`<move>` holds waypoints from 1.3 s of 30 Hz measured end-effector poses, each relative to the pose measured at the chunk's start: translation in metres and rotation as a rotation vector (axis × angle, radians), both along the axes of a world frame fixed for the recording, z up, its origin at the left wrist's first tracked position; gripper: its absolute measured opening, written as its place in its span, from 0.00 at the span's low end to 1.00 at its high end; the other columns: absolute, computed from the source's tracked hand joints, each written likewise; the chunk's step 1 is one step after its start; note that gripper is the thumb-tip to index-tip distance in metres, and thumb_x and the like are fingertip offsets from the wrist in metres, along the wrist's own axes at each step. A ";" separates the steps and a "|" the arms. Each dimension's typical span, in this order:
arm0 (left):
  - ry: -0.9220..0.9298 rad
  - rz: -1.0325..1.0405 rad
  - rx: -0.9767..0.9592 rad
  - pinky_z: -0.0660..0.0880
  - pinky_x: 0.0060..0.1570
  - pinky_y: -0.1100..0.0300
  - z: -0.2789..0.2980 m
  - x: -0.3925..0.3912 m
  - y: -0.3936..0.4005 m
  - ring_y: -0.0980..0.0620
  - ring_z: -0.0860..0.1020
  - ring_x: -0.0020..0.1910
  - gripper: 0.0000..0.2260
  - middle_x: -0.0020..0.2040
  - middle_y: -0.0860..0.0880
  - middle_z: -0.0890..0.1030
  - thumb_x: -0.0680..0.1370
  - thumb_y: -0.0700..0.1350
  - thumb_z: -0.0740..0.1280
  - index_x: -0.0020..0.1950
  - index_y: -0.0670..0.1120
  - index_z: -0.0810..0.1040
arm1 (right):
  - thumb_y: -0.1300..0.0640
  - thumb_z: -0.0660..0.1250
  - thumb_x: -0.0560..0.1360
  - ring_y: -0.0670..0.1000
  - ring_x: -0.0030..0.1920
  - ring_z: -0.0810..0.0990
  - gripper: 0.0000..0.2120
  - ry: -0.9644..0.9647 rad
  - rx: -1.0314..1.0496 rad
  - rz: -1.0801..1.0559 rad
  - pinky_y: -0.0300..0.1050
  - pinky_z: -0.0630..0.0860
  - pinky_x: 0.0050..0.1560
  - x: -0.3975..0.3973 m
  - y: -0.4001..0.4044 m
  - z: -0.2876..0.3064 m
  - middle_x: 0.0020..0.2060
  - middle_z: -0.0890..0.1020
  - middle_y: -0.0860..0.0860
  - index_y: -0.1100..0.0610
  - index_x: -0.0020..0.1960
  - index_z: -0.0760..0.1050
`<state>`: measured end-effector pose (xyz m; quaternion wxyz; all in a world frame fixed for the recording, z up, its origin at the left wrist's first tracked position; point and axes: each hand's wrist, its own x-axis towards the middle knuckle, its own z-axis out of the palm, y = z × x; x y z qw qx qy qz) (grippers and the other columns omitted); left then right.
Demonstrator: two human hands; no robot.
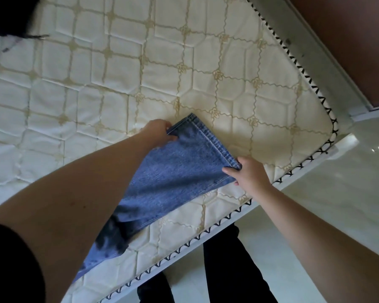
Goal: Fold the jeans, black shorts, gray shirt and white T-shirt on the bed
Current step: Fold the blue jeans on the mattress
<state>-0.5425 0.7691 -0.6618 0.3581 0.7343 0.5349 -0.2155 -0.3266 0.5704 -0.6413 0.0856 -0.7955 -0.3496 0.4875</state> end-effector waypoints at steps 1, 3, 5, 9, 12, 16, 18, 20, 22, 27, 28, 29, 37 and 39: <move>-0.055 -0.004 0.020 0.68 0.40 0.59 0.002 0.003 0.002 0.47 0.76 0.42 0.12 0.43 0.45 0.78 0.75 0.48 0.72 0.54 0.44 0.79 | 0.46 0.72 0.74 0.57 0.39 0.84 0.17 0.003 -0.004 -0.005 0.46 0.73 0.31 0.003 -0.002 -0.001 0.40 0.82 0.57 0.61 0.44 0.75; -0.149 -0.015 0.072 0.66 0.41 0.60 0.006 0.009 0.005 0.47 0.76 0.44 0.07 0.42 0.48 0.77 0.75 0.46 0.72 0.51 0.47 0.78 | 0.46 0.72 0.74 0.50 0.32 0.84 0.17 0.004 0.019 -0.072 0.35 0.66 0.22 0.008 -0.004 -0.002 0.36 0.80 0.53 0.58 0.39 0.72; -0.197 0.010 0.104 0.65 0.41 0.60 0.010 0.017 0.007 0.48 0.75 0.43 0.06 0.40 0.50 0.76 0.76 0.46 0.71 0.51 0.49 0.79 | 0.49 0.71 0.75 0.50 0.29 0.83 0.16 0.003 0.053 -0.126 0.39 0.70 0.22 0.013 -0.006 -0.005 0.32 0.80 0.55 0.59 0.38 0.73; -0.219 0.163 0.139 0.68 0.45 0.61 0.006 0.036 0.003 0.49 0.76 0.47 0.10 0.49 0.48 0.80 0.79 0.47 0.65 0.59 0.50 0.79 | 0.56 0.64 0.80 0.58 0.43 0.83 0.10 -0.055 -0.011 -0.116 0.48 0.76 0.40 0.027 -0.018 -0.016 0.39 0.83 0.58 0.62 0.47 0.79; -0.229 0.226 0.087 0.68 0.43 0.61 0.004 0.053 0.003 0.50 0.75 0.45 0.17 0.50 0.50 0.77 0.78 0.51 0.68 0.64 0.48 0.75 | 0.50 0.68 0.78 0.50 0.41 0.80 0.09 -0.014 0.003 -0.125 0.42 0.72 0.39 0.030 -0.017 -0.021 0.41 0.82 0.48 0.56 0.52 0.75; -0.185 0.226 0.116 0.67 0.29 0.62 0.003 0.070 0.012 0.51 0.73 0.34 0.08 0.39 0.50 0.75 0.78 0.48 0.67 0.56 0.46 0.78 | 0.47 0.71 0.75 0.41 0.36 0.74 0.13 0.004 0.038 -0.186 0.34 0.65 0.31 0.027 -0.003 -0.023 0.37 0.76 0.42 0.50 0.52 0.70; -0.174 0.204 0.153 0.64 0.29 0.61 0.004 0.073 0.015 0.49 0.73 0.37 0.03 0.37 0.51 0.73 0.79 0.46 0.66 0.50 0.48 0.77 | 0.51 0.69 0.77 0.46 0.35 0.77 0.07 -0.054 0.014 -0.094 0.37 0.65 0.29 0.030 0.005 -0.025 0.34 0.78 0.46 0.53 0.45 0.73; -0.167 0.173 0.177 0.65 0.32 0.60 0.006 0.072 0.017 0.48 0.74 0.41 0.02 0.40 0.50 0.75 0.79 0.46 0.65 0.50 0.49 0.77 | 0.60 0.65 0.78 0.53 0.39 0.81 0.11 -0.101 0.049 -0.087 0.42 0.70 0.31 0.036 0.009 -0.027 0.36 0.80 0.53 0.55 0.38 0.69; -0.155 0.181 0.200 0.66 0.34 0.61 0.008 0.070 0.023 0.49 0.74 0.41 0.04 0.41 0.49 0.76 0.79 0.46 0.65 0.52 0.50 0.78 | 0.66 0.63 0.78 0.53 0.38 0.82 0.15 -0.072 0.131 -0.185 0.36 0.71 0.30 0.046 0.009 -0.027 0.37 0.81 0.56 0.55 0.35 0.66; -0.114 0.168 0.176 0.71 0.41 0.60 0.006 0.084 0.025 0.48 0.75 0.43 0.09 0.46 0.48 0.77 0.78 0.44 0.66 0.57 0.47 0.79 | 0.46 0.65 0.79 0.42 0.36 0.77 0.16 0.033 0.074 -0.059 0.34 0.69 0.29 0.045 0.012 -0.020 0.46 0.80 0.47 0.57 0.57 0.69; -0.116 0.184 0.162 0.71 0.40 0.60 0.005 0.086 0.022 0.49 0.75 0.42 0.09 0.45 0.49 0.77 0.77 0.44 0.67 0.57 0.47 0.78 | 0.42 0.65 0.77 0.42 0.36 0.77 0.18 0.044 0.048 0.006 0.35 0.69 0.30 0.040 0.015 -0.018 0.44 0.79 0.45 0.54 0.57 0.67; -0.119 0.206 0.150 0.70 0.37 0.60 0.004 0.086 0.019 0.49 0.74 0.39 0.08 0.42 0.49 0.76 0.77 0.45 0.68 0.56 0.47 0.78 | 0.40 0.67 0.75 0.44 0.37 0.77 0.19 0.036 0.035 0.057 0.37 0.69 0.30 0.034 0.018 -0.017 0.41 0.77 0.44 0.52 0.55 0.66; -0.044 0.183 0.197 0.65 0.33 0.62 0.004 0.081 0.024 0.52 0.73 0.35 0.08 0.39 0.50 0.77 0.76 0.49 0.70 0.52 0.46 0.80 | 0.42 0.66 0.77 0.49 0.32 0.72 0.19 -0.167 -0.070 0.207 0.42 0.63 0.29 0.043 0.026 -0.016 0.33 0.74 0.50 0.58 0.41 0.69; -0.049 0.162 0.181 0.65 0.29 0.64 0.002 0.089 0.024 0.56 0.72 0.31 0.06 0.36 0.52 0.76 0.76 0.49 0.70 0.51 0.49 0.81 | 0.43 0.67 0.76 0.48 0.29 0.70 0.19 -0.187 -0.053 0.187 0.42 0.61 0.27 0.054 0.019 -0.018 0.30 0.72 0.50 0.57 0.40 0.69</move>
